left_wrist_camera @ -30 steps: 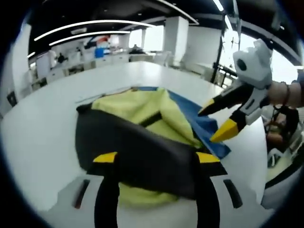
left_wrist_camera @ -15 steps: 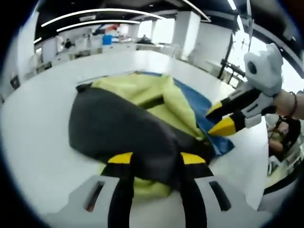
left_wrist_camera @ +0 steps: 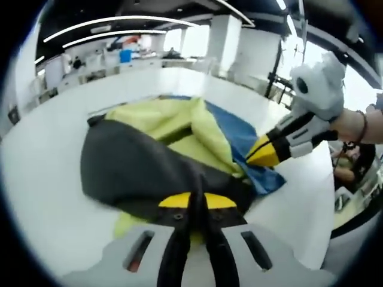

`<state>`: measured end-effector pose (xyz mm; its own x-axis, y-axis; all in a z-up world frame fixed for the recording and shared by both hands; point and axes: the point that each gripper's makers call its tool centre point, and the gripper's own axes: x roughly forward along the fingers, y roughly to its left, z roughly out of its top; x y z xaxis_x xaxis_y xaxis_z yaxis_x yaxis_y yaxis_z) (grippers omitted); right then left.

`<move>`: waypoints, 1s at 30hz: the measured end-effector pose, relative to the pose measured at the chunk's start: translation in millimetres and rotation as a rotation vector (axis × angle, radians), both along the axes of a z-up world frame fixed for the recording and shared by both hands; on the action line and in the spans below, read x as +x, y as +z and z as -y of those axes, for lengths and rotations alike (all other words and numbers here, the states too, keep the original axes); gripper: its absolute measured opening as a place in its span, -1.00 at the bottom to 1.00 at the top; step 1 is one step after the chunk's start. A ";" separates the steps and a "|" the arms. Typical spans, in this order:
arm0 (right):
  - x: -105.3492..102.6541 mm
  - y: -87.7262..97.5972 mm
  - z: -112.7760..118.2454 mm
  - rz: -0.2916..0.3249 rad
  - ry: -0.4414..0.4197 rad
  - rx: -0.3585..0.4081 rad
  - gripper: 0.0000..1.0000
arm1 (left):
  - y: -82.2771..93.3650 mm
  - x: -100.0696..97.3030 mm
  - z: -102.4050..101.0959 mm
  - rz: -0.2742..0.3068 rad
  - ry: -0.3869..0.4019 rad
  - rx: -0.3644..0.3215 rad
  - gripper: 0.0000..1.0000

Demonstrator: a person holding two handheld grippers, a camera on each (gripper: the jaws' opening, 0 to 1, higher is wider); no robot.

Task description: Fold the garment on the visible template until the final outline fits inside the template.

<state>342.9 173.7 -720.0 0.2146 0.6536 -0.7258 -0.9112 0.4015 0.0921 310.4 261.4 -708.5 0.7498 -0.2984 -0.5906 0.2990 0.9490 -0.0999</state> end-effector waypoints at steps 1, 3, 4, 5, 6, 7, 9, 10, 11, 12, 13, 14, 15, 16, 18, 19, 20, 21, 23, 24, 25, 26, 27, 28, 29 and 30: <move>0.2 -0.2 0.0 -0.004 -0.007 0.002 -1.00 | 1.2 0.3 -0.3 0.000 0.006 -0.007 -0.94; 0.1 0.8 0.2 -0.007 -0.011 0.004 -1.00 | 3.6 0.2 -0.5 0.001 0.009 -0.012 -0.96; 0.3 3.0 0.7 -0.005 -0.014 0.007 -1.00 | 6.5 -0.2 -1.0 0.006 0.013 -0.019 -0.98; 0.4 4.8 1.0 -0.003 -0.016 0.011 -1.00 | 9.2 0.2 -1.0 0.017 0.018 -0.030 -0.99; 0.3 6.5 1.7 0.000 -0.017 0.012 -1.00 | 15.0 1.2 -1.5 0.043 0.028 -0.048 -0.99; 0.7 7.9 2.5 0.002 -0.020 0.014 -1.00 | 18.2 1.1 -1.9 0.057 0.031 -0.048 -1.00; 2.2 11.7 4.8 0.005 -0.032 0.020 -1.00 | 24.1 -0.3 -2.2 0.080 0.015 -0.028 -1.00; 2.6 13.5 5.7 0.006 -0.035 0.024 -1.00 | 25.9 -0.4 -2.6 0.088 0.015 -0.022 -1.00; 3.9 16.0 7.3 0.013 -0.041 0.026 -1.00 | 27.3 -0.6 -4.3 0.091 0.021 -0.016 -1.00; 5.4 18.0 8.8 0.020 -0.048 0.027 -1.00 | 28.5 -0.4 -6.3 0.093 0.028 -0.012 -1.00; 6.5 19.8 10.3 0.023 -0.052 0.029 -1.00 | 31.7 -0.7 -8.4 0.101 0.032 -0.012 -1.00; 7.9 23.0 12.2 0.026 -0.058 0.033 -1.00 | 35.1 -0.1 -9.7 0.112 0.037 -0.020 -1.00; 8.9 25.3 13.5 0.029 -0.062 0.036 -1.00 | 40.0 0.3 -12.0 0.126 0.050 -0.032 -1.00; 10.3 27.7 14.9 0.033 -0.068 0.039 -1.00 | 42.3 0.1 -13.9 0.134 0.052 -0.030 -1.00; 15.6 34.1 19.2 0.054 -0.081 0.042 -1.00 | 49.0 -0.1 -19.8 0.150 0.065 -0.006 -1.00; 20.6 38.4 23.5 0.074 -0.092 0.038 -1.00 | 54.5 -0.8 -22.7 0.162 0.066 -0.004 -1.00; 24.1 41.3 26.2 0.090 -0.098 0.035 -1.00 | 58.1 -1.2 -24.8 0.170 0.069 -0.004 -1.00; 30.4 46.0 31.0 0.118 -0.105 0.028 -1.00 | 64.3 -1.4 -29.7 0.187 0.080 0.000 -1.00; 41.5 54.0 39.5 0.159 -0.126 0.021 -1.00 | 71.4 -2.9 -39.8 0.199 0.102 0.014 -1.00; 45.7 56.4 43.5 0.171 -0.134 0.014 -1.00 | 74.3 -3.4 -44.4 0.206 0.112 0.020 -1.00; 50.0 58.6 47.3 0.180 -0.144 0.009 -1.00 | 76.8 -4.4 -49.2 0.211 0.124 0.024 -1.00; 55.8 61.5 52.4 0.193 -0.156 0.004 -1.00 | 80.4 -5.3 -56.8 0.220 0.143 0.029 -1.00; 59.7 63.4 56.2 0.198 -0.166 0.000 -1.00 | 82.5 -6.1 -62.0 0.226 0.157 0.033 -1.00; 64.8 66.1 61.3 0.203 -0.184 -0.002 -1.00 | 85.3 -7.1 -69.4 0.235 0.178 0.039 -1.00; 68.4 67.9 64.8 0.211 -0.195 -0.006 -1.00 | 86.8 -8.0 -73.8 0.239 0.189 0.042 -1.00; 73.5 70.1 70.7 0.217 -0.219 -0.016 -1.00 | 87.7 -8.9 -77.8 0.239 0.199 0.042 -1.00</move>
<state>416.4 103.0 -649.9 0.5002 0.5635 -0.6575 -0.8008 0.5899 -0.1036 301.5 339.3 -620.8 0.9103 -0.1110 -0.3988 0.1172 0.9931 -0.0087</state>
